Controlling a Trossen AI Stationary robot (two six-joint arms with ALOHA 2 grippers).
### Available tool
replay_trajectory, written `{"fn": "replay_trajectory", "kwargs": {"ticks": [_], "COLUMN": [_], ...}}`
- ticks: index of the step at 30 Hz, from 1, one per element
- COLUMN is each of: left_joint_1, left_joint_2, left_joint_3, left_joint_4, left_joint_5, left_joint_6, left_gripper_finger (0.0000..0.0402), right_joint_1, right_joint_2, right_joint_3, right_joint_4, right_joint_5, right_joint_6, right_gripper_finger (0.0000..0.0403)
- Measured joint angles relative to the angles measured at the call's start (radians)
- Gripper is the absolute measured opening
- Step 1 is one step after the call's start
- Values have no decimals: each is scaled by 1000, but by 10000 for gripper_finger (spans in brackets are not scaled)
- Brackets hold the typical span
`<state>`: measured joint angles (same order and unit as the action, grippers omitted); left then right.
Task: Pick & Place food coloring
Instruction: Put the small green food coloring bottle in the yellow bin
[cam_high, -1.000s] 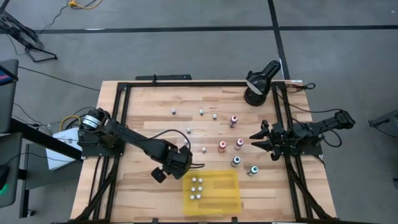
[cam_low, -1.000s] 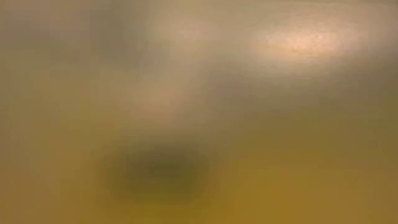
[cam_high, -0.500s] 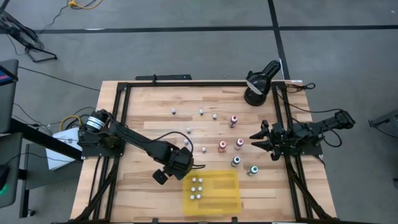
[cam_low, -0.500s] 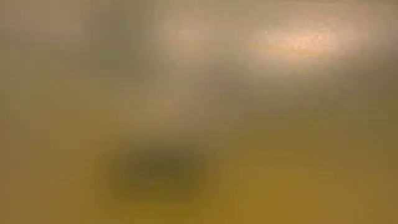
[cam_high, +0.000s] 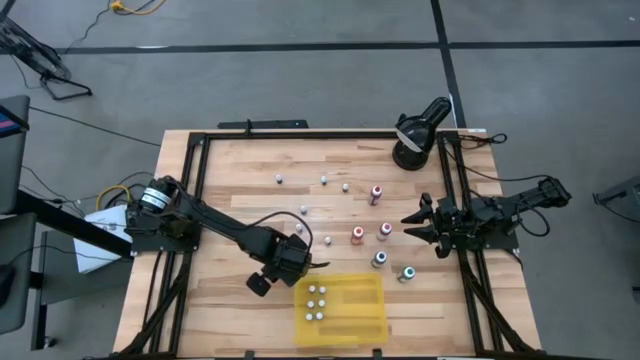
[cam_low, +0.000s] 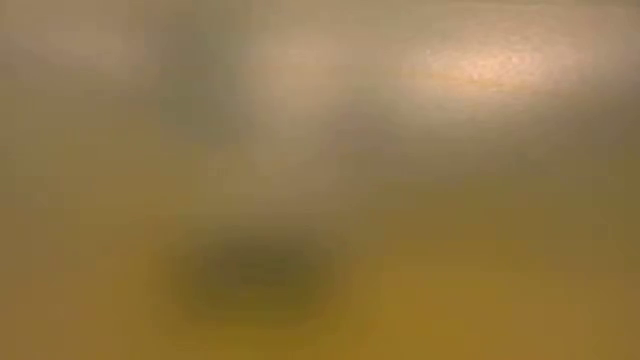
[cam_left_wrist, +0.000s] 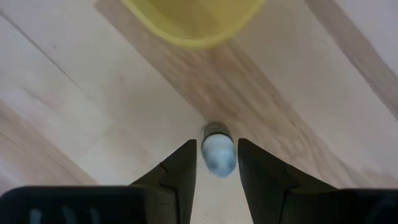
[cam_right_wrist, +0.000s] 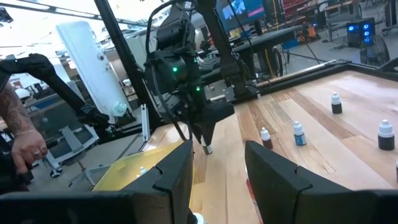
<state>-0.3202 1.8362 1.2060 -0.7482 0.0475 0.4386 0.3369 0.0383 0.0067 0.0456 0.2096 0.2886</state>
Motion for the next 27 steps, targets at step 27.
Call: {"fn": "replay_trajectory", "kwargs": {"ticks": [27], "left_joint_1": [0], "left_joint_2": [26], "left_joint_3": [2], "left_joint_4": [25], "left_joint_5": [7], "left_joint_6": [-124], "left_gripper_finger": [72], "right_joint_1": [0], "right_joint_2": [1], "right_joint_3": [0], "right_joint_4": [0], "right_joint_5": [0], "right_joint_6": [0], "right_gripper_finger": [138]}}
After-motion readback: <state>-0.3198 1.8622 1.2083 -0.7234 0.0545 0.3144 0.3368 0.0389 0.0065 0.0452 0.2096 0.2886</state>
